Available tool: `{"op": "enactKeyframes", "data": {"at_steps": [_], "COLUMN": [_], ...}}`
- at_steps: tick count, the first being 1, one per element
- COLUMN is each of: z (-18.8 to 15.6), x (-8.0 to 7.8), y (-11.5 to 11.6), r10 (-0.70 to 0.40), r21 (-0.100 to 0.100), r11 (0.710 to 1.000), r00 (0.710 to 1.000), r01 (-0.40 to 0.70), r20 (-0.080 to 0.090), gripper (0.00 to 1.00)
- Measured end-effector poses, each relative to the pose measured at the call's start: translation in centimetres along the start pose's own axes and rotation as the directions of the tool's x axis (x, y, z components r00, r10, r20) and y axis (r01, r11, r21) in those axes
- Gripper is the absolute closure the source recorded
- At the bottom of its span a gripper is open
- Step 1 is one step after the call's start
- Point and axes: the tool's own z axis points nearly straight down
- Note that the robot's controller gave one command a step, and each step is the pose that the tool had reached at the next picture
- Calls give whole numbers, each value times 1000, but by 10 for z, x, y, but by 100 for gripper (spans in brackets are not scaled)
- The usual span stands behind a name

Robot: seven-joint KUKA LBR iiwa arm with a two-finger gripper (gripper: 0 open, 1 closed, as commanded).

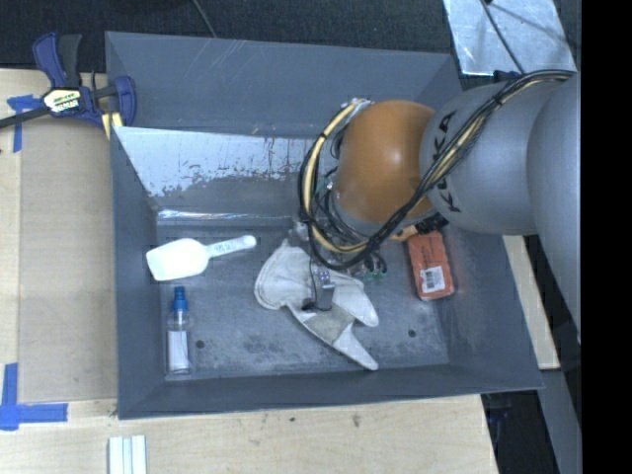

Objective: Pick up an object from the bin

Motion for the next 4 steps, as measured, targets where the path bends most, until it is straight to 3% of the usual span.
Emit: {"op": "enactKeyframes", "data": {"at_steps": [3,4], "z": [-17,22], "x": [1,1], "y": [3,10], "r10": [-31,82], "r21": [1,-1], "r11": [1000,997], "r00": [1000,997], "r01": [31,-82], "r20": [3,5], "gripper": [0,100]}}
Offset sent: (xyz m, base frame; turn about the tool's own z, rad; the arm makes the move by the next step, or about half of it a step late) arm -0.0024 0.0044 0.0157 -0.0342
